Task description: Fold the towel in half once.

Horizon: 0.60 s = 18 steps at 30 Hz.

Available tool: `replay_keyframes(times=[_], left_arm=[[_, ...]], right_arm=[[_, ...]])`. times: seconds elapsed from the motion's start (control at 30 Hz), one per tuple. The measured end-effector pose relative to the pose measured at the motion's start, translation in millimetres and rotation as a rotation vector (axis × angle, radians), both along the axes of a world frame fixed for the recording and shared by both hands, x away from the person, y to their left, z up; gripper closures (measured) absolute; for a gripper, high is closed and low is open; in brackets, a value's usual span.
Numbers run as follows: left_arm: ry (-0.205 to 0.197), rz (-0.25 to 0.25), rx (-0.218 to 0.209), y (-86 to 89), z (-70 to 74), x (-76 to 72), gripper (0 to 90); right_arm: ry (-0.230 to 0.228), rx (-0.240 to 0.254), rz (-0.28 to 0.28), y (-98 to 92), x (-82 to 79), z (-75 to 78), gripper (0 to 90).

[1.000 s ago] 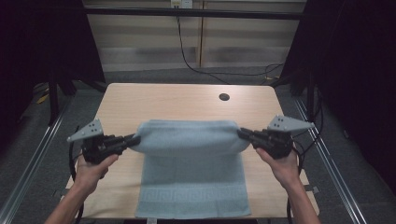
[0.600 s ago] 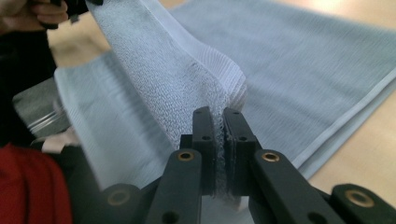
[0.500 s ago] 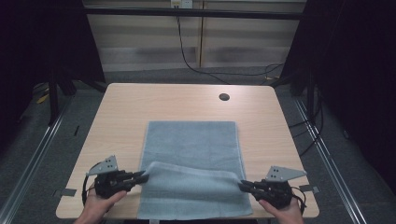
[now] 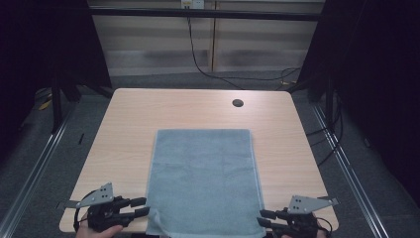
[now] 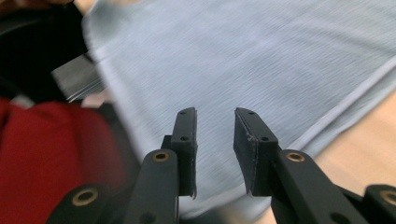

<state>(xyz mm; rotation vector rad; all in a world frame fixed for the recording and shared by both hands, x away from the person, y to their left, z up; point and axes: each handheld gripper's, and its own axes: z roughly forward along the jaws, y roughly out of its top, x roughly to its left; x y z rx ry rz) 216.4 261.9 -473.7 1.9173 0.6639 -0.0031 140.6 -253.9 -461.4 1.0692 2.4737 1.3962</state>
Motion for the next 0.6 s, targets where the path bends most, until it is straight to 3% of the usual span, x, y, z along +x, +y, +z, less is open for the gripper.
replay_keyframes(times=[0.03,0.1,0.27,0.37,0.5,0.6], left_arm=[[0.005,0.000,-0.003,-2.8,0.9,6.3,61.1],[-0.007,0.008,0.030,-9.2,1.3,22.3,60.5],[0.026,0.019,0.097,-33.0,-9.8,71.3,62.1],[0.038,0.041,0.128,-43.3,-15.3,92.2,62.8],[0.037,0.069,0.161,-55.8,-21.4,110.4,62.5],[0.022,0.083,0.194,-62.0,-27.1,117.9,62.6]], right_arm=[[-0.008,-0.001,-0.013,-0.4,6.4,0.0,69.0],[-0.014,0.002,-0.031,-0.1,22.0,-1.5,66.9],[0.000,-0.025,-0.075,3.8,69.1,-8.4,61.6],[0.015,-0.044,-0.100,9.9,95.1,-13.1,57.8],[0.025,-0.101,-0.119,23.2,128.0,-21.0,53.5],[0.018,-0.124,-0.134,30.8,142.6,-27.8,51.1]])
